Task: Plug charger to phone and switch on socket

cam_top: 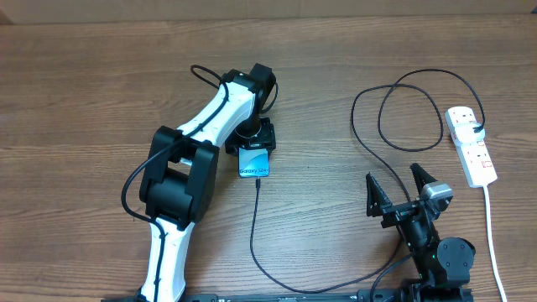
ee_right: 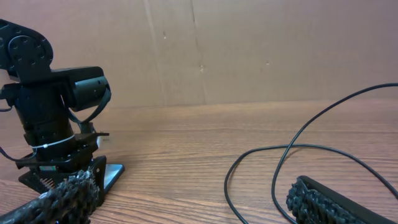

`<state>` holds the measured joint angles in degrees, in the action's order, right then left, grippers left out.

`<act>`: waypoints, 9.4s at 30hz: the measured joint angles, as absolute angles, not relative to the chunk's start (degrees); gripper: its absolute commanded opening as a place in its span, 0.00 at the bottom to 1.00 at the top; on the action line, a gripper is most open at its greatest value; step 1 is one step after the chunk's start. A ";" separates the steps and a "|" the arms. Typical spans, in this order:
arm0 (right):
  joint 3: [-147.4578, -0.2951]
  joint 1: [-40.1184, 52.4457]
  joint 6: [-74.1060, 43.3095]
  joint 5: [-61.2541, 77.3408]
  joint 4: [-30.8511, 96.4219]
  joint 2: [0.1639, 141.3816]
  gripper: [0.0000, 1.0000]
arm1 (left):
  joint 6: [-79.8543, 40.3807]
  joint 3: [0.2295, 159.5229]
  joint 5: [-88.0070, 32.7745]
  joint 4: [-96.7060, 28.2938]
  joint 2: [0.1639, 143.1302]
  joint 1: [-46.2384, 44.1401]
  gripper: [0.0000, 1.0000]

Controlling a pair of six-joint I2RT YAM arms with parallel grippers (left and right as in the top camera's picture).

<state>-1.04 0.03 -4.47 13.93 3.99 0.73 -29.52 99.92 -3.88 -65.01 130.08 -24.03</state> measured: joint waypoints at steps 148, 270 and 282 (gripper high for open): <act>-59.13 24.21 -30.20 29.80 25.17 103.44 0.04 | -13.89 103.59 -41.08 -68.16 133.27 -20.08 1.00; -70.24 34.65 -30.02 -3.03 46.04 102.17 0.04 | -13.08 104.73 -28.40 -54.78 132.51 -2.26 1.00; -70.24 34.65 -30.02 -3.20 45.76 102.17 0.05 | -13.08 104.73 -28.40 -54.78 132.51 -2.26 0.99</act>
<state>-70.24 34.65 -30.02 -3.20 45.76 102.17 -13.08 104.73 -28.40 -54.78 132.51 -2.26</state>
